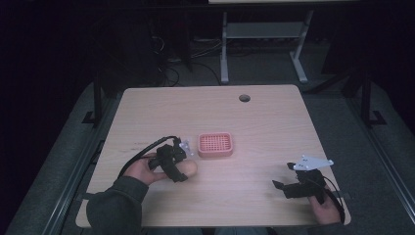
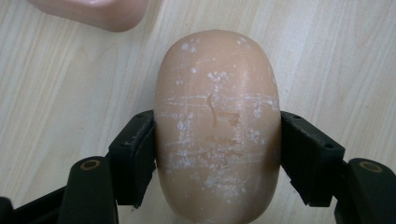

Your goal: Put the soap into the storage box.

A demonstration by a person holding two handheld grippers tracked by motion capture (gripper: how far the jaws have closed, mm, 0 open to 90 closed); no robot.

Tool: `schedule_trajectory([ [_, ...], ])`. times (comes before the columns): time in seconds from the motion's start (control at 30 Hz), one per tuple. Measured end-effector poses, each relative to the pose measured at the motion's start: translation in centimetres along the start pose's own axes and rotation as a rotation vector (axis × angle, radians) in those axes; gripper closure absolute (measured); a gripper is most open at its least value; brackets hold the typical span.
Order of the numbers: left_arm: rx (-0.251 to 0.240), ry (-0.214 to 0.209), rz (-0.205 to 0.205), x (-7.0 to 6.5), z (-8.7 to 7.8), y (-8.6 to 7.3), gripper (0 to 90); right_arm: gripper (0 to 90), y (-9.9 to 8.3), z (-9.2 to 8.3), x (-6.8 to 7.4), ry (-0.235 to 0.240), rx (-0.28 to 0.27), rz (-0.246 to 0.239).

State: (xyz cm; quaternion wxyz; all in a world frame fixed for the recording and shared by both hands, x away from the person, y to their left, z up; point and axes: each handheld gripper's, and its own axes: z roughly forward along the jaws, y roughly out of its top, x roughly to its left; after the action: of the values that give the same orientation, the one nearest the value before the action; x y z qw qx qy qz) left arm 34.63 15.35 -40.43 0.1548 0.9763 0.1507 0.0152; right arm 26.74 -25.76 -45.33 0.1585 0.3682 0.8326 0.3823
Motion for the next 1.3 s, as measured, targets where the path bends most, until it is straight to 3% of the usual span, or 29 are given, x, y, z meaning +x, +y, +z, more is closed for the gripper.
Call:
schedule_trajectory([
  [1.3, 0.011, -0.014, 0.043, 2.4, -0.1, 3.5, 32.3, 14.1, -0.1, 0.0, -0.1, 0.007, -0.004, 0.010],
])
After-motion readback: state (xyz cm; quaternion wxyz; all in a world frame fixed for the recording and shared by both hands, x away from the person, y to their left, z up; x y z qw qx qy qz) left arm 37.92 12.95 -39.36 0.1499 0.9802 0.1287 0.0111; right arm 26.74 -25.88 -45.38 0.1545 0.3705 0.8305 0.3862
